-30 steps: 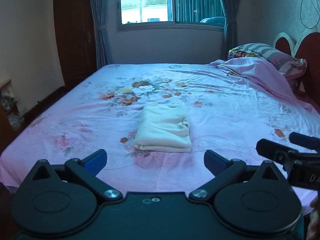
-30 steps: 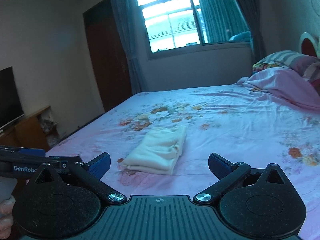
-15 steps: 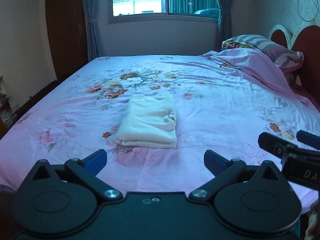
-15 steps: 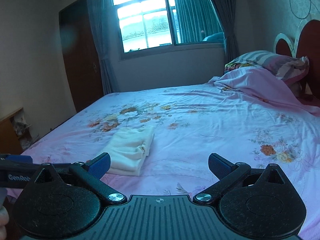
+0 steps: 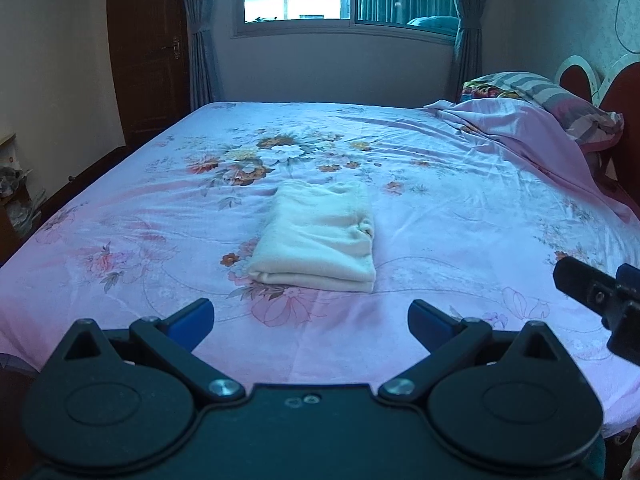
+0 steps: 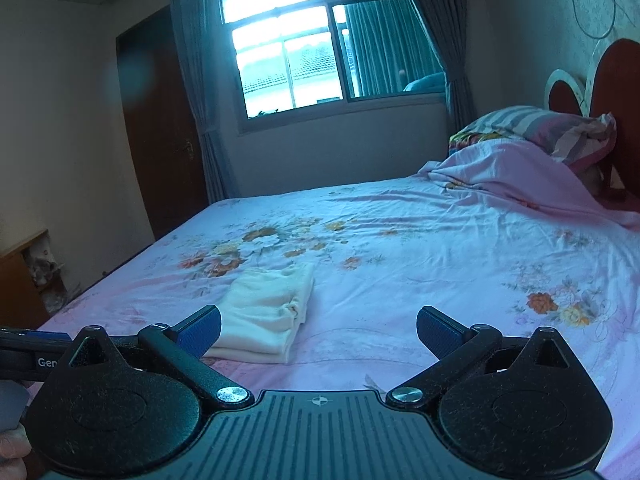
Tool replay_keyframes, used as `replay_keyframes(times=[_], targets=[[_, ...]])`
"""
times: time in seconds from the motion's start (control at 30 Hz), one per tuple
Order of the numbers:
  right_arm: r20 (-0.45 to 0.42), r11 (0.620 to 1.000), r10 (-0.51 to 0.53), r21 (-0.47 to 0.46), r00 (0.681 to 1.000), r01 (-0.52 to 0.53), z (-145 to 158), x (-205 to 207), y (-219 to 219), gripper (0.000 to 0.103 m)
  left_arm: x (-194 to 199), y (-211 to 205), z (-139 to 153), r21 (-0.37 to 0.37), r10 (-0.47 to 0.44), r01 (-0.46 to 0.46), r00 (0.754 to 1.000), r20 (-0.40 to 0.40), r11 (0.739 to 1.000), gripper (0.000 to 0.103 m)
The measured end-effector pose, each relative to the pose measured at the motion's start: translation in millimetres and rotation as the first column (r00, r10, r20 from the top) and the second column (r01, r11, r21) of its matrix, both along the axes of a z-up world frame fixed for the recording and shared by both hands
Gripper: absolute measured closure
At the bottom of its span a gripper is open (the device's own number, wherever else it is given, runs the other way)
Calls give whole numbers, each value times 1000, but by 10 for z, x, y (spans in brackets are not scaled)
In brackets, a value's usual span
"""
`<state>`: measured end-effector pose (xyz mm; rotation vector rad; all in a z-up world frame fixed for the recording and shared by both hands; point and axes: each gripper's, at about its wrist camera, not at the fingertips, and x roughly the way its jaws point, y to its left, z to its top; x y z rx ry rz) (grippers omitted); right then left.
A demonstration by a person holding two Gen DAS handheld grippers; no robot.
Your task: Fold small clothes
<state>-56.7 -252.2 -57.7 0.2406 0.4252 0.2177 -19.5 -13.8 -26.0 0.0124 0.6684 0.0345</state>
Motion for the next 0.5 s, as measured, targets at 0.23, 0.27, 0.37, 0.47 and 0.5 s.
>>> replay_keyframes(times=[0.23,0.27,0.37,0.47,0.5], targets=[[33,1000,15,-10,999,-15,65,-64,41,0,-28,70,56,-5,27,-27,1000,9,1000,1],[34,1000,19,-13,999,-19,68,-65,48,0,-37,74,64,-5,31,-31,999,11,1000,1],[39,1000,20,-11,999,-20,75,-72,52,0,-75,94,89,-13,38,-37,999,20,999,1],[38,1000,28,-3,999,-27,82,-73,52,0,-83,113,109,-14,41,-40,999,24,999,1],[40,1000,28,-4,999,-28,86,-75,56,0,-83,121,116,-13,41,-41,999,26,999,1]])
